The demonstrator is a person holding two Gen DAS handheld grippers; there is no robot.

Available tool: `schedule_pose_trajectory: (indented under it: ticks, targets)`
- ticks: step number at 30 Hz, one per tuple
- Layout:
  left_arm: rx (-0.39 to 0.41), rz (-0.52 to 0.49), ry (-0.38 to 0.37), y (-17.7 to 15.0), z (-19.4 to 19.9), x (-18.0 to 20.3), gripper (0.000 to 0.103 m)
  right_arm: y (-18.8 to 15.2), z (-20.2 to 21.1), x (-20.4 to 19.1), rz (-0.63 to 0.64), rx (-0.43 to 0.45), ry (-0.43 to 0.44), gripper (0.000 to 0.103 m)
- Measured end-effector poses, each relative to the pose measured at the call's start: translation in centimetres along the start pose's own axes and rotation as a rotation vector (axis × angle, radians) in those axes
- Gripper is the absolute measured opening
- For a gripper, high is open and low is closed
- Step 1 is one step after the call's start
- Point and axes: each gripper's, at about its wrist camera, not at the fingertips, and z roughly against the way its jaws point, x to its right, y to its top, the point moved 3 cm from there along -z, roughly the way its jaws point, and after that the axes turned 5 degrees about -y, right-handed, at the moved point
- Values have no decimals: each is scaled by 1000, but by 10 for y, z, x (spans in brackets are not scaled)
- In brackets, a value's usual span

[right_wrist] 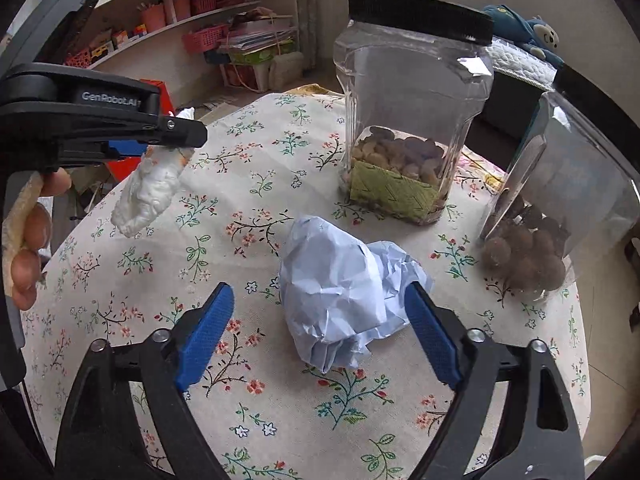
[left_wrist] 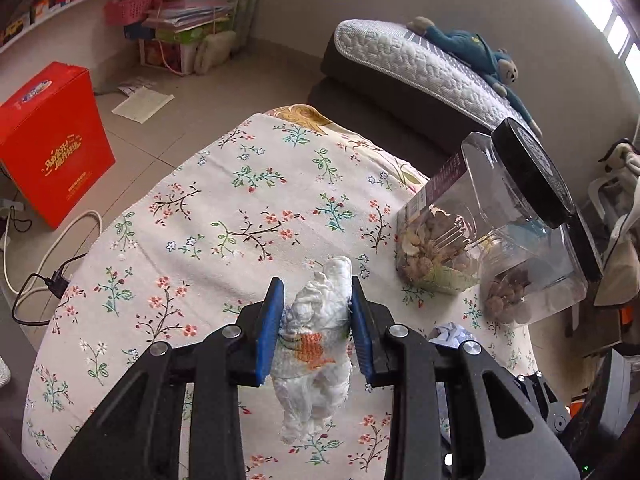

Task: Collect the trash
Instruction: 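Grasp the white plastic wrapper with the left tool while the right tool grasps crumpled blue-white paper, then carry the crumpled paper over the bin and release it with the right tool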

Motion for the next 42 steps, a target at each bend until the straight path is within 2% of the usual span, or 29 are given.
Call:
schedule_pose_trajectory:
  ticks: [1, 4, 6, 9, 17, 24, 28, 34, 42]
  targets:
    - [-2, 4, 5, -2, 0, -5, 33, 0, -6, -2, -5, -26, 2, 37]
    - [-3, 33, 4, -7, 8, -16, 33, 3, -4, -2, -53, -25, 9, 34]
    - [-3, 44, 0, -11, 15, -20, 33, 3, 11, 0, -95, 1, 13, 34]
    - [16, 26, 13, -14, 33, -19, 33, 5, 45, 1, -111, 60, -27, 34]
    - [140, -86, 30, -25, 111, 15, 33, 5, 144, 16, -209, 217, -159, 34]
    - [259, -161, 31, -68, 168, 51, 33, -20, 198, 31, -295, 324, -258, 35]
    - [325, -207, 47, -93, 181, 72, 33, -43, 213, 37, -326, 373, -320, 35]
    - [403, -299, 45, -118, 190, 109, 33, -54, 229, 40, -319, 420, -384, 35]
    - [423, -355, 4, -135, 191, 147, 34, -68, 249, 58, -322, 450, -433, 35]
